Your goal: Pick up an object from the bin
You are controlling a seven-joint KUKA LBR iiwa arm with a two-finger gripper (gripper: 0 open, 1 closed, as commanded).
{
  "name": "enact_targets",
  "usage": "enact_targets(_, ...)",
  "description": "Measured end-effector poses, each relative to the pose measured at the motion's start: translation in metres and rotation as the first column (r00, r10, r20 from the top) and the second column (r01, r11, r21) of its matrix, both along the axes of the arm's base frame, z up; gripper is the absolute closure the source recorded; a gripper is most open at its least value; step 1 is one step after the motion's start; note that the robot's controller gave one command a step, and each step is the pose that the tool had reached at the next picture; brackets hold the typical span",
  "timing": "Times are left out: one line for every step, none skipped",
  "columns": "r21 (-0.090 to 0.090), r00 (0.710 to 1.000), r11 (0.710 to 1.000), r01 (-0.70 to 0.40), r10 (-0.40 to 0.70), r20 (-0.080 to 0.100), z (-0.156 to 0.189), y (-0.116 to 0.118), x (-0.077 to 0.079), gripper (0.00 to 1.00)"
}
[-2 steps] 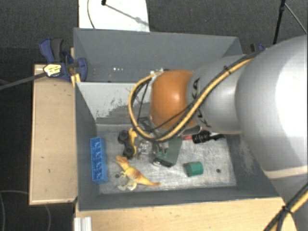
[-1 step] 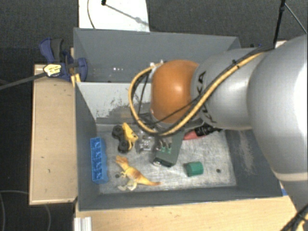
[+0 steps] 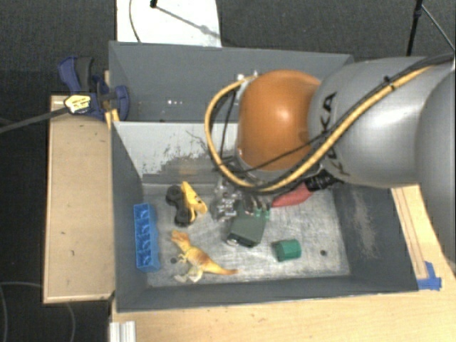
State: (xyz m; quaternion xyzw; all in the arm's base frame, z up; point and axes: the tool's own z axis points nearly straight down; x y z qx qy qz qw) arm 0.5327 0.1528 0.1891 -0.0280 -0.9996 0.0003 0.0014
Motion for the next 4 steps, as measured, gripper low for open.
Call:
enact_targets(0.0, 0.992, 0.992, -0.127, 0.127, 0.005, 0.046, 0.0, 0.0, 1.0)
enact_targets(0.002, 1.0, 1.0, 0.008, -0.008, 0.005, -0.05, 0.066, 0.005, 0.0)
enact_targets(0.001, 1.0, 1.0, 0.008, -0.008, 0.004, -0.05, 0.066, 0.005, 0.0)
enact_targets(0.003, 0.999, 0.999, -0.053, 0.053, 0.01, -0.097, 0.076, 0.002, 0.0)
